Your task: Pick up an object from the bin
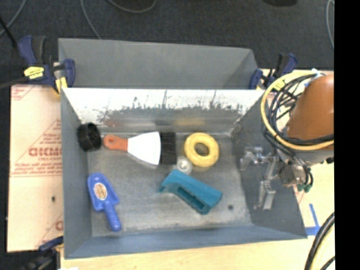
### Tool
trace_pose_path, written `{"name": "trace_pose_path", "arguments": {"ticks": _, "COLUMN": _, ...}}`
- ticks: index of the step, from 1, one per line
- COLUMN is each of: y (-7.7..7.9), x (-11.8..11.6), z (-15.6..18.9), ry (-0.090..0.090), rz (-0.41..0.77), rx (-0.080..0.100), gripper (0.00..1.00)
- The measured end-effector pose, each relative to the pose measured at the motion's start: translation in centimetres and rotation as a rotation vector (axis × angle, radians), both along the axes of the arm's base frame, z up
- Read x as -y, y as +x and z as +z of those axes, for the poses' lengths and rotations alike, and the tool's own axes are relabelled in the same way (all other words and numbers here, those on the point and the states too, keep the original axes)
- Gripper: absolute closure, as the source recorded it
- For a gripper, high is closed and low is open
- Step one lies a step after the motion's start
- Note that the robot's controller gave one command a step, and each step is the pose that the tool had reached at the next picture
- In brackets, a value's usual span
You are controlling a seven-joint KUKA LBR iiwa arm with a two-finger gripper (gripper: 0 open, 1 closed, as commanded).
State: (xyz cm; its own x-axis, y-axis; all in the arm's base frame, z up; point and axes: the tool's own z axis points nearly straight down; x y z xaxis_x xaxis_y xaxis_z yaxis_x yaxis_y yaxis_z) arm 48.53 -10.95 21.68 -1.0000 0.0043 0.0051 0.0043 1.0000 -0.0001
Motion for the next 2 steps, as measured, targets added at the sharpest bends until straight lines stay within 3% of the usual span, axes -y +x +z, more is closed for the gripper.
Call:
{"name": "trace_pose_path", "arguments": {"ticks": 1, "y": 0.2, "x": -0.1, "z": 0.4, "ry": -0.001, "rz": 0.005, "rx": 0.008, "gripper": 0.00}}
{"name": "trace_pose_path", "arguments": {"ticks": 2, "y": 1.9, "x": -3.1, "z": -6.3, "ry": -0.001, "rz": -0.008, "rx": 0.012, "gripper": 0.00}}
